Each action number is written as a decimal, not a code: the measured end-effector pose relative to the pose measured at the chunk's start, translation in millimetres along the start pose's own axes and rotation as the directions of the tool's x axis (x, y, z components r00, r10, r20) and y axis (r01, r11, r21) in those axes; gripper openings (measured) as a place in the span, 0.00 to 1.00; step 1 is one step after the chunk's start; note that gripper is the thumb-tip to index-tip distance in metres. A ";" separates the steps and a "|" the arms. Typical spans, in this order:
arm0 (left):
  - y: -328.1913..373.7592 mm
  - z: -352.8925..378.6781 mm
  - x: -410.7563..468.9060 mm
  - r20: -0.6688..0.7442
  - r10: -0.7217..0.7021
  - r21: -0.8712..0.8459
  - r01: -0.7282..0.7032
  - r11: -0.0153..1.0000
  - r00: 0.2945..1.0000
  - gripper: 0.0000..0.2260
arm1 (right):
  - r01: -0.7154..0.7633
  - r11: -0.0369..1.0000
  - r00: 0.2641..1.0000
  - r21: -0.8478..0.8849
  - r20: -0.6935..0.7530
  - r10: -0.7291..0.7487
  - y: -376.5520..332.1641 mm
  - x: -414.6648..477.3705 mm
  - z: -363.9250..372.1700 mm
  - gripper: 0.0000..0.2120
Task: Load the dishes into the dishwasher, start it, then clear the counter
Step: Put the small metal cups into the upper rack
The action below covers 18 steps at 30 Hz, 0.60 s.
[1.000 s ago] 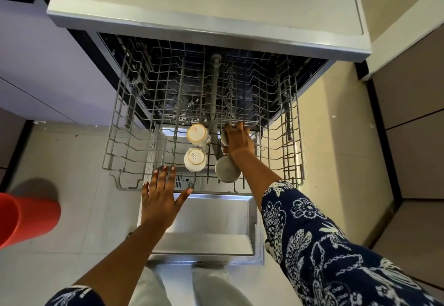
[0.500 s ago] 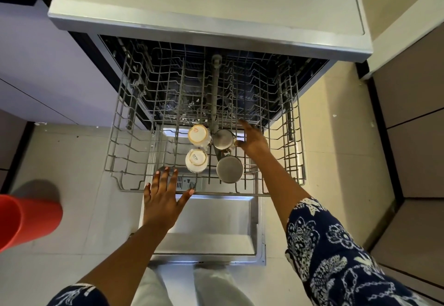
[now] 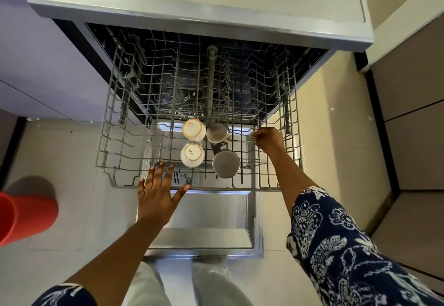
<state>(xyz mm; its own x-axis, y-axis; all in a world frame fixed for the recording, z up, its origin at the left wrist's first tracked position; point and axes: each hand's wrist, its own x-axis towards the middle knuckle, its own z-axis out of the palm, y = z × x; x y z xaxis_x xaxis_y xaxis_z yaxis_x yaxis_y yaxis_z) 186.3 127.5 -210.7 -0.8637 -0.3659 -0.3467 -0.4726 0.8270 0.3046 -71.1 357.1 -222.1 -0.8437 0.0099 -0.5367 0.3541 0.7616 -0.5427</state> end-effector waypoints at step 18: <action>-2.0 2.6 1.7 0.004 -0.001 0.008 0.001 1.000 1.000 0.45 | -0.017 0.827 1.000 -0.563 -0.004 0.018 1.2 -35.3 -11.0 0.14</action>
<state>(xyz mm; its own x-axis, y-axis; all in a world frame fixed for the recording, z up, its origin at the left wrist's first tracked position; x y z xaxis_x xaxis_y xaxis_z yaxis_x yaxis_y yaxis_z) 186.2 126.3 -214.2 -0.8623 -0.3652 -0.3508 -0.4723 0.8299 0.2971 -45.3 364.8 -196.8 -0.8390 0.0259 -0.5436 0.0800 0.9939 -0.0760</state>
